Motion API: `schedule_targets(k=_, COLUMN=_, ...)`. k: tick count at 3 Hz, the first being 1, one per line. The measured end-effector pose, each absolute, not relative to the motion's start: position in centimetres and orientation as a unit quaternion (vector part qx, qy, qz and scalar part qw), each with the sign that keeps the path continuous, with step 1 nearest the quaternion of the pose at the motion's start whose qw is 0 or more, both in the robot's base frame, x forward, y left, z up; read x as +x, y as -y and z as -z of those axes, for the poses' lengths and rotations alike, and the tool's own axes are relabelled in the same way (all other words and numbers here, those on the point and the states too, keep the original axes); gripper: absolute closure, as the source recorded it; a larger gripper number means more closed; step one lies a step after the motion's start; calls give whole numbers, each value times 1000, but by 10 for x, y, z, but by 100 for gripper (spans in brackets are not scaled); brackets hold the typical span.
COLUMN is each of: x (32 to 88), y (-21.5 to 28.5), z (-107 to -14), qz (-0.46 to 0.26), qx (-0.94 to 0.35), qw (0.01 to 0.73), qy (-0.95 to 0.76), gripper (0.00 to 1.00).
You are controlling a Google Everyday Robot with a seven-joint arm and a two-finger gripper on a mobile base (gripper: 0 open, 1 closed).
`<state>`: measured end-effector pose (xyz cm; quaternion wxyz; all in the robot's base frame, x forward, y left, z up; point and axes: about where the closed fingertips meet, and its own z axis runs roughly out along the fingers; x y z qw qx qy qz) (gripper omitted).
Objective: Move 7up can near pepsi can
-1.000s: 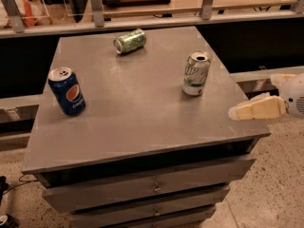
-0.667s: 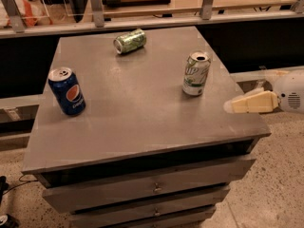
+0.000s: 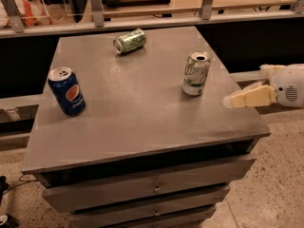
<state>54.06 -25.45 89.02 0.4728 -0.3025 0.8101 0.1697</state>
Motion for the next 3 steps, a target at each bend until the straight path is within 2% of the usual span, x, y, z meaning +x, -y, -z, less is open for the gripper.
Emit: schedule_targets(k=3, x=562, y=203, z=-889, qz=-240, qx=-340, qw=501, qy=-759, gripper=0)
